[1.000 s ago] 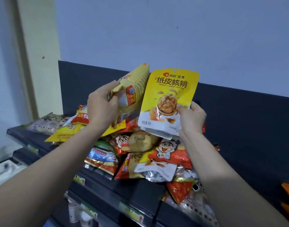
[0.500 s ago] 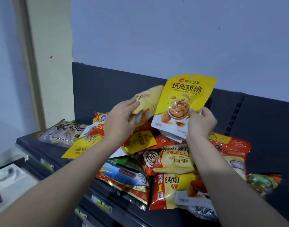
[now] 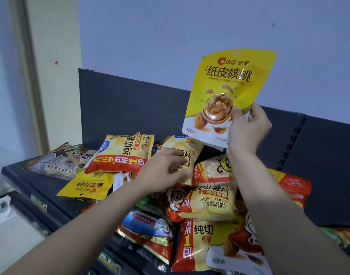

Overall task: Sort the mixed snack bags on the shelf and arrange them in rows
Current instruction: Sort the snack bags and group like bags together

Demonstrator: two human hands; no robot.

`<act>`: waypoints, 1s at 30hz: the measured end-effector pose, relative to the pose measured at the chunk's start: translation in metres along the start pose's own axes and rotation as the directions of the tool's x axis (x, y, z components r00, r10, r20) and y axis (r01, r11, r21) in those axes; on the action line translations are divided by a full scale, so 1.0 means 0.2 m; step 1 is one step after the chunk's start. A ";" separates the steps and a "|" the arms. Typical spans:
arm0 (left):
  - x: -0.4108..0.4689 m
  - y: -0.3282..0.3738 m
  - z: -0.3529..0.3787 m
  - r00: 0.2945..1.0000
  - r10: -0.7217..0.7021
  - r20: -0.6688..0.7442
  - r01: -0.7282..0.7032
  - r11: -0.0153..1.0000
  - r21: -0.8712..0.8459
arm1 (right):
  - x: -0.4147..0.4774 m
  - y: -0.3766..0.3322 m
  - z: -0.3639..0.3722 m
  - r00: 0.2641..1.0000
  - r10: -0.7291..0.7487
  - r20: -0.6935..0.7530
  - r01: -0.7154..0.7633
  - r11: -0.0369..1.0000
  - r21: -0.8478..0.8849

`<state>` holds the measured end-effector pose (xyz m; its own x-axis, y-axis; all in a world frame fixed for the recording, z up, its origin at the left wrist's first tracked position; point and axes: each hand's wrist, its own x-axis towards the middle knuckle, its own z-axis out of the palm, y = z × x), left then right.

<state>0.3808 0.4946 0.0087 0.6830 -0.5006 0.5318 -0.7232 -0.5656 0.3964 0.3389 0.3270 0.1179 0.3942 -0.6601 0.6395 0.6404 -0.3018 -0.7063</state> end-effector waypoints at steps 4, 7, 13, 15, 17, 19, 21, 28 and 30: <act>0.04 -0.05 -0.09 0.924 -0.261 -0.281 0.145 0.916 -0.374 | -0.03 0.04 0.08 0.986 0.144 0.081 -0.151 0.983 0.099; 0.04 -0.10 -0.20 0.891 -0.364 -0.271 0.168 0.819 -0.549 | -0.07 0.04 0.16 0.963 0.220 0.159 -0.244 0.957 0.155; 0.01 -0.26 -0.43 0.917 -0.366 -0.159 0.140 0.669 -0.730 | -0.22 0.02 0.44 0.865 0.336 0.373 -0.401 0.909 0.111; -0.02 -0.36 -0.49 0.905 -0.385 -0.182 0.150 0.689 -0.709 | -0.28 0.02 0.54 0.838 0.359 0.412 -0.448 0.883 0.143; -0.04 -0.48 -0.56 0.897 -0.415 -0.152 0.185 0.666 -0.723 | -0.34 0.04 0.65 0.823 0.380 0.422 -0.474 0.869 0.140; -0.06 -0.60 -0.63 0.883 -0.459 -0.094 0.257 0.642 -0.723 | -0.40 0.07 0.78 0.804 0.423 0.419 -0.508 0.854 0.112; -0.09 -0.74 -0.69 0.868 -0.492 -0.061 0.313 0.640 -0.702 | -0.46 0.12 0.92 0.769 0.478 0.425 -0.563 0.821 0.096; -0.18 -1.24 -0.85 0.775 -0.631 -0.033 0.438 0.574 -0.692 | -0.68 0.24 1.36 0.706 0.568 0.423 -0.633 0.774 0.019; -0.21 -1.40 -0.86 0.693 -0.718 -0.067 0.527 0.568 -0.632 | -0.73 0.28 1.45 0.699 0.589 0.405 -0.634 0.773 -0.031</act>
<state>0.5370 0.7862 0.0045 0.9856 0.1031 0.1341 -0.1153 -0.1709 0.9785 0.5083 0.6054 0.0728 0.9198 -0.3608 0.1541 0.2251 0.1638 -0.9605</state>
